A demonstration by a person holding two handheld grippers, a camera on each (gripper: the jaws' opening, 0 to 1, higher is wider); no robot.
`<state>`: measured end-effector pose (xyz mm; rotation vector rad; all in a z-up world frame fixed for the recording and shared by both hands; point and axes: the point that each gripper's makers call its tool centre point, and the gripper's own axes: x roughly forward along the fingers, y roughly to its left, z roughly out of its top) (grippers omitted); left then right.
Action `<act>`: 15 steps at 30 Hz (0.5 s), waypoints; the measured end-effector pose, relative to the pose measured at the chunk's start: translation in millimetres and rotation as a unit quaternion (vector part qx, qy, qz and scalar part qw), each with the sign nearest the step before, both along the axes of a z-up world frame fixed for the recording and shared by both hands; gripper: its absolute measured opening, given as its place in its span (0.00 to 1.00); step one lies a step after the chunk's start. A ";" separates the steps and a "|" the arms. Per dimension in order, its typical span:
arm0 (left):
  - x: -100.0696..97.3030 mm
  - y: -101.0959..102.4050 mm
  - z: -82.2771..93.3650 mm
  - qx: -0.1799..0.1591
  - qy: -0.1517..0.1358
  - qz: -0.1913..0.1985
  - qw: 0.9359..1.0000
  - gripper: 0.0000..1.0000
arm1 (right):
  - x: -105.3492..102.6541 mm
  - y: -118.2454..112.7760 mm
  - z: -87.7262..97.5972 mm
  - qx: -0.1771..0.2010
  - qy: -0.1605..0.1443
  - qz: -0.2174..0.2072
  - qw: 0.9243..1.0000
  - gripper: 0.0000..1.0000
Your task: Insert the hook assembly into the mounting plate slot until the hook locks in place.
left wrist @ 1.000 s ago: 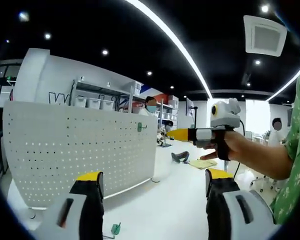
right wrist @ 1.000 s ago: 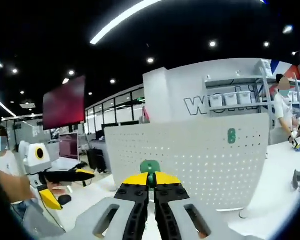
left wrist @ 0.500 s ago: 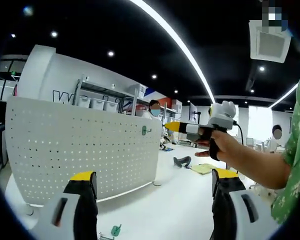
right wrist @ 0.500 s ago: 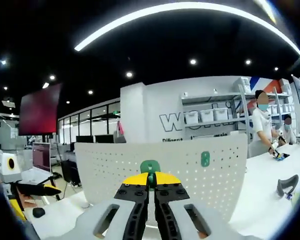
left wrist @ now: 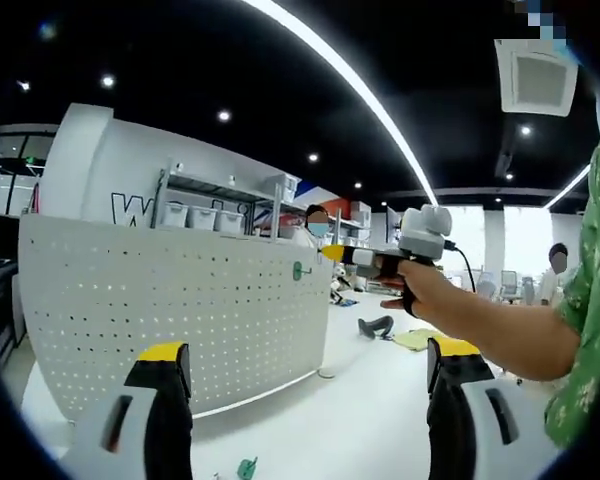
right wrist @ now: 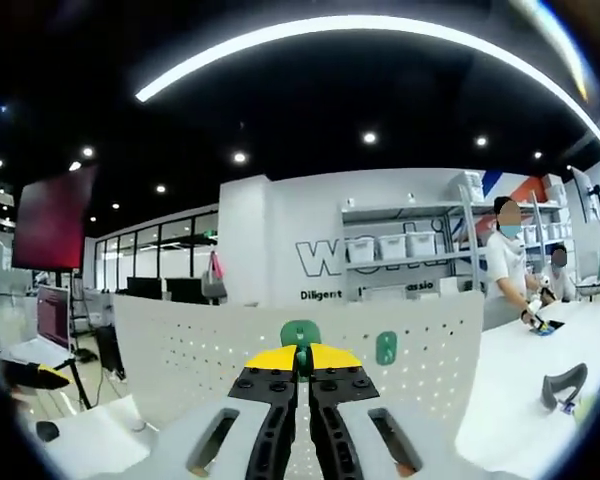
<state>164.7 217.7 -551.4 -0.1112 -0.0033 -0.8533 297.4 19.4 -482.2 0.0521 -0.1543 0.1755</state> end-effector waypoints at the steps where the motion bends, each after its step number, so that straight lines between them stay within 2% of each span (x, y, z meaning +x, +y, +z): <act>1: 0.3 0.8 1.1 0.000 -0.002 -0.001 1.000 1.00 | 5.1 -1.9 1.5 -0.001 -0.001 -0.005 1.000 0.01; 10: 6.3 6.8 13.3 -0.006 0.012 -0.031 0.999 1.00 | 43.5 -13.3 1.9 -0.012 0.005 -0.024 1.000 0.01; 15: 8.5 4.5 20.3 0.010 0.004 -0.058 0.998 1.00 | 58.8 -15.4 -4.4 -0.022 0.013 -0.031 0.999 0.01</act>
